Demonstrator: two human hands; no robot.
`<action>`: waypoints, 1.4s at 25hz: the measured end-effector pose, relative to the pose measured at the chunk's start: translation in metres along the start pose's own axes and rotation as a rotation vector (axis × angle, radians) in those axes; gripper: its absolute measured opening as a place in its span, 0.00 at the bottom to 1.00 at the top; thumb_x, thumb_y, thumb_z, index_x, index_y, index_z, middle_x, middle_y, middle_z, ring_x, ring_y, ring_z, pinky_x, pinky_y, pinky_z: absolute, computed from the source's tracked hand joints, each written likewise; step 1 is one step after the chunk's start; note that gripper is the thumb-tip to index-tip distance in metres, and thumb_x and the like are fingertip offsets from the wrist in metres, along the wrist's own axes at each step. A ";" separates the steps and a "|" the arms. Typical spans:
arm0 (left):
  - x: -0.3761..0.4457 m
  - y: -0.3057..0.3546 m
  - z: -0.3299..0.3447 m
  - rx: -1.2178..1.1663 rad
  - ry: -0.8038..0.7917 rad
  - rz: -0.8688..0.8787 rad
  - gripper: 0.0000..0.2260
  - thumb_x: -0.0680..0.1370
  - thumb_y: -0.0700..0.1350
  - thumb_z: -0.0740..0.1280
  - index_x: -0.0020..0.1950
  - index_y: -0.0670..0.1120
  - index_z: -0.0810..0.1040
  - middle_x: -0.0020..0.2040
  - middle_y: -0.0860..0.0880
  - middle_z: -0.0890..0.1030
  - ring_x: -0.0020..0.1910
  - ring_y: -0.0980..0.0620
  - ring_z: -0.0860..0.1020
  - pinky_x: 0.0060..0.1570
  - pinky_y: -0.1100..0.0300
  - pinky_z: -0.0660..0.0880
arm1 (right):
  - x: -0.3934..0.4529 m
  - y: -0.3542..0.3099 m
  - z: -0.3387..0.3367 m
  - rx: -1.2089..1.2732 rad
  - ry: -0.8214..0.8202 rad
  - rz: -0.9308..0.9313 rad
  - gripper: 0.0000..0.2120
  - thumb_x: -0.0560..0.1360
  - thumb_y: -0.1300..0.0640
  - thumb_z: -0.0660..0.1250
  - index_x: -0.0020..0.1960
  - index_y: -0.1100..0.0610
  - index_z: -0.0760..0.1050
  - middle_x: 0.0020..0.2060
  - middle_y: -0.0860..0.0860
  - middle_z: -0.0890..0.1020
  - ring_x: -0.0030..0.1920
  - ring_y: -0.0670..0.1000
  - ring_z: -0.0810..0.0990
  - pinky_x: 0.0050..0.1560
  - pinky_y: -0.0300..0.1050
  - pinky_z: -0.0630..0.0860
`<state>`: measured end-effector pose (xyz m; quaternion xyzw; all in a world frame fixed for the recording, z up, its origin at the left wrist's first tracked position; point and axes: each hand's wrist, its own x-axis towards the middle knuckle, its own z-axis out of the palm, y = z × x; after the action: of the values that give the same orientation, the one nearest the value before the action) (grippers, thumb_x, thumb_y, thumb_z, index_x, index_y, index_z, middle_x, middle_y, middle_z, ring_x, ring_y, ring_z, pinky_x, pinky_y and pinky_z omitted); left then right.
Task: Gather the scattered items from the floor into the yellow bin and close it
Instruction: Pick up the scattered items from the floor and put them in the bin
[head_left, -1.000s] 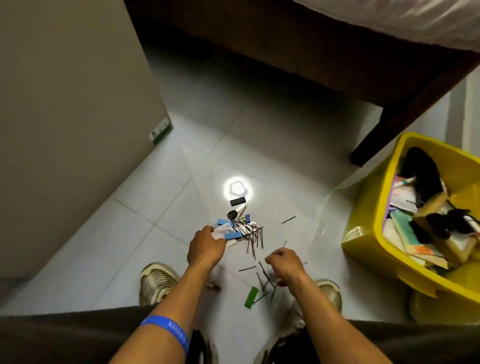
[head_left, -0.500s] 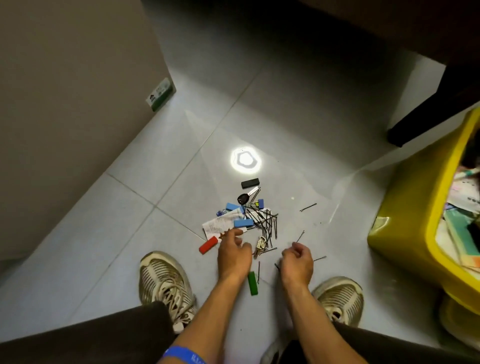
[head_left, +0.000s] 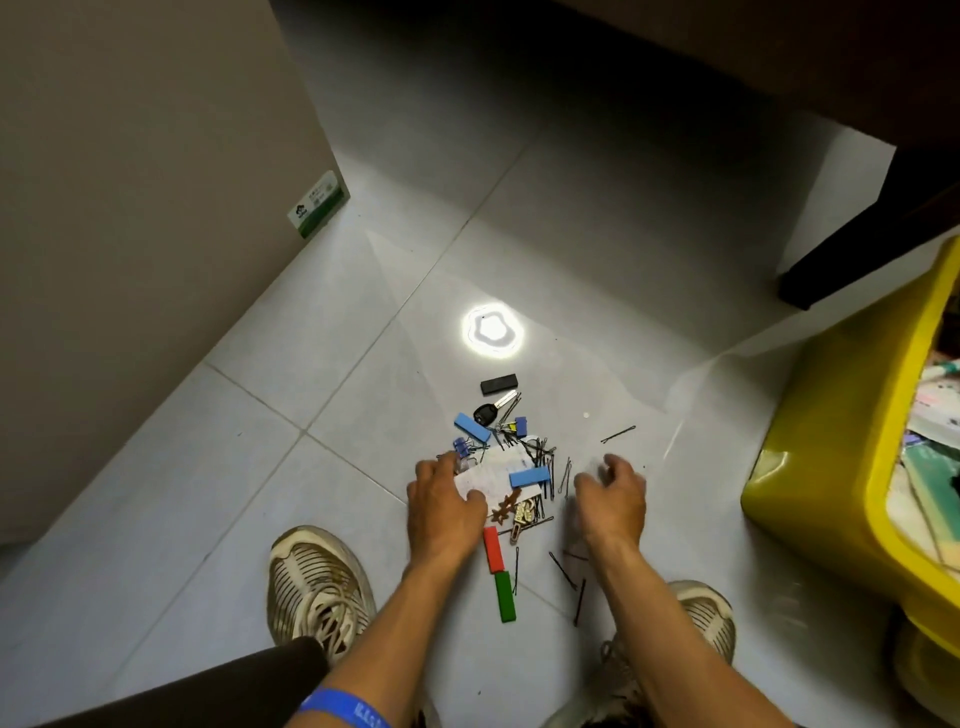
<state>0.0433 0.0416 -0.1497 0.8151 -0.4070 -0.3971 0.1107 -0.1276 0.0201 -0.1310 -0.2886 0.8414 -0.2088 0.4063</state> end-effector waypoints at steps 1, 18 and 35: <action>0.005 -0.001 -0.005 0.040 0.032 -0.013 0.30 0.75 0.46 0.71 0.75 0.52 0.64 0.70 0.49 0.66 0.67 0.47 0.68 0.61 0.54 0.76 | 0.013 -0.007 -0.006 -0.048 0.050 -0.033 0.26 0.76 0.58 0.67 0.73 0.54 0.66 0.70 0.54 0.68 0.66 0.57 0.73 0.66 0.53 0.72; 0.010 0.032 0.005 0.239 -0.168 0.167 0.20 0.80 0.48 0.60 0.73 0.52 0.66 0.67 0.48 0.67 0.65 0.47 0.67 0.60 0.55 0.72 | -0.020 0.011 0.016 -0.233 0.011 -0.004 0.24 0.81 0.52 0.59 0.75 0.58 0.62 0.73 0.56 0.64 0.69 0.60 0.66 0.69 0.52 0.66; -0.010 0.053 0.024 -0.393 -0.306 -0.163 0.15 0.84 0.47 0.54 0.68 0.48 0.72 0.57 0.51 0.77 0.47 0.59 0.76 0.36 0.76 0.68 | -0.024 0.005 0.061 0.379 -0.249 0.131 0.11 0.82 0.54 0.59 0.64 0.54 0.72 0.52 0.53 0.81 0.48 0.46 0.81 0.39 0.32 0.75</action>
<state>-0.0088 0.0181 -0.1330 0.7385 -0.2671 -0.5948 0.1715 -0.0679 0.0323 -0.1554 -0.1756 0.7475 -0.2988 0.5666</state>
